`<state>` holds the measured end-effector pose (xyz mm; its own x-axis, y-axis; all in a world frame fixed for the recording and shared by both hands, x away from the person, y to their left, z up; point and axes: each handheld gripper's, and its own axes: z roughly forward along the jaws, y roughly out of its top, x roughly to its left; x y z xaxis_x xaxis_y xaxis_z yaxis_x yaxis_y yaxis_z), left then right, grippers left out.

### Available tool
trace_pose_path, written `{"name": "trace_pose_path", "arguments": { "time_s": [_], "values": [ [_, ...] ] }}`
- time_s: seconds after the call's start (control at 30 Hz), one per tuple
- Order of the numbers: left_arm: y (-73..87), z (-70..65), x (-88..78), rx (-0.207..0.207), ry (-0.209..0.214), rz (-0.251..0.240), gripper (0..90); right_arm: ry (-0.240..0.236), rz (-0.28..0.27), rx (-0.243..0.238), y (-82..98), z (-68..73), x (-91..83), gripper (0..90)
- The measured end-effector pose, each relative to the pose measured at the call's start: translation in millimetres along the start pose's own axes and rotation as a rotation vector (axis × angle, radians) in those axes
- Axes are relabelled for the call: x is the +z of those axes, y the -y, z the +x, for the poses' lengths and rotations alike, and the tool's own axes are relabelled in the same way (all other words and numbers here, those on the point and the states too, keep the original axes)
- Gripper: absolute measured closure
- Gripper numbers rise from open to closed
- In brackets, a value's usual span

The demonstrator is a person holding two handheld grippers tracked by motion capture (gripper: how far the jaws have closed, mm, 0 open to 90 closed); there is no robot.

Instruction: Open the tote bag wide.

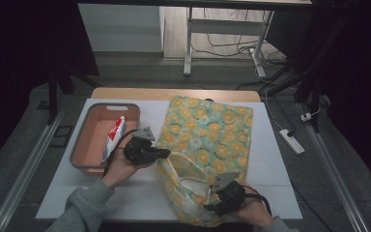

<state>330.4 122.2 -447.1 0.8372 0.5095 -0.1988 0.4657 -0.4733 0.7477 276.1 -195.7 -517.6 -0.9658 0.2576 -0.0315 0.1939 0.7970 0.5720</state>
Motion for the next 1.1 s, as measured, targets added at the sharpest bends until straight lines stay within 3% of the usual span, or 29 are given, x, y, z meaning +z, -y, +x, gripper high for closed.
{"name": "trace_pose_path", "arguments": {
  "time_s": [0.07, 0.1, 0.13, 0.17, 0.27, 0.3, 0.33, 0.53, 0.57, 0.6, 0.67, 0.7, 0.73, 0.77, 0.8, 0.87, 0.93, 0.97, 1.0, 1.03, 1.07, 1.1],
  "values": [
    [0.2, 0.0, 0.3, 0.002, 0.002, 0.004, 88.8, 0.009, -0.016, 0.004, -3.0, -0.3, 2.2, 44.9],
    [0.3, -0.1, 0.5, 0.002, 0.004, 0.005, 88.8, 0.009, -0.016, 0.004, -3.0, -0.3, 2.2, 44.9],
    [0.3, -0.2, 0.6, 0.001, 0.005, 0.006, 88.8, 0.017, -0.031, 0.017, -4.3, -1.5, 3.1, 56.2],
    [0.4, -0.2, 0.8, 0.001, 0.005, 0.006, 88.8, 0.017, -0.031, 0.017, -4.3, -1.5, 3.1, 56.2],
    [0.7, -0.3, 1.5, 0.004, 0.008, 0.013, 88.8, 0.02, -0.047, 0.023, -5.7, -3.5, 4.1, 79.5],
    [0.7, -0.3, 1.5, 0.004, 0.008, 0.013, 88.8, 0.02, -0.047, 0.023, -5.7, -3.5, 4.1, 79.5],
    [1.0, -0.3, 1.5, 0.003, 0.008, 0.013, 88.8, 0.027, -0.041, 0.011, -7.7, -1.8, 4.8, 84.9],
    [2.1, 0.9, -0.5, 0.001, 0.006, 0.009, 88.8, 0.071, -0.061, -0.018, -10.2, 3.0, 0.4, 87.0],
    [2.2, 1.2, -0.8, 0.002, 0.005, 0.007, 88.7, 0.072, -0.102, -0.004, -11.2, 1.8, -6.6, 87.2],
    [2.3, 1.3, -1.6, 0.0, 0.004, 0.005, 88.7, 0.072, -0.102, -0.004, -11.2, 1.8, -6.6, 87.2],
    [1.9, 1.9, -3.3, 0.001, 0.001, -0.001, 88.7, 0.087, -0.21, 0.017, -16.3, -1.1, -29.2, 87.4],
    [1.6, 2.2, -4.3, -0.001, -0.001, -0.005, 88.7, 0.087, -0.21, 0.017, -16.3, -1.1, -29.2, 87.4],
    [0.9, 2.9, -5.6, 0.001, -0.005, -0.009, 88.7, 0.124, -0.282, 0.024, -22.7, -4.1, -47.6, 87.6],
    [0.0, 3.4, -7.0, 0.0, -0.009, -0.014, 88.7, 0.124, -0.282, 0.024, -22.7, -4.1, -47.6, 87.6],
    [-1.1, 4.1, -8.5, 0.0, -0.018, -0.02, 88.7, 0.155, -0.307, 0.02, -26.7, -6.4, -56.8, 87.6],
    [-3.6, 6.0, -11.0, -0.003, -0.027, -0.032, 88.7, 0.226, -0.356, 0.017, -37.6, -16.6, -78.4, 87.7],
    [-7.0, 8.7, -12.6, -0.013, -0.039, -0.047, 88.7, 0.246, -0.37, 0.02, -41.2, -21.7, -84.3, 87.8],
    [-8.4, 10.3, -12.7, -0.014, -0.045, -0.053, 88.7, 0.283, -0.389, 0.034, -48.8, -36.6, -92.9, 87.8],
    [-9.9, 11.7, -12.3, -0.018, -0.051, -0.055, 88.7, 0.283, -0.389, 0.034, -48.8, -36.6, -92.9, 87.8],
    [-11.4, 13.1, -11.3, -0.02, -0.057, -0.057, 88.7, 0.3, -0.384, 0.041, -51.6, -44.5, -93.9, 87.8],
    [-12.9, 14.5, -9.9, -0.023, -0.063, -0.059, 88.7, 0.328, -0.363, 0.061, -55.0, -62.5, -91.7, 87.8],
    [-14.3, 16.1, -8.0, -0.028, -0.067, -0.059, 88.7, 0.328, -0.363, 0.061, -55.0, -62.5, -91.7, 87.8]
  ]
}}
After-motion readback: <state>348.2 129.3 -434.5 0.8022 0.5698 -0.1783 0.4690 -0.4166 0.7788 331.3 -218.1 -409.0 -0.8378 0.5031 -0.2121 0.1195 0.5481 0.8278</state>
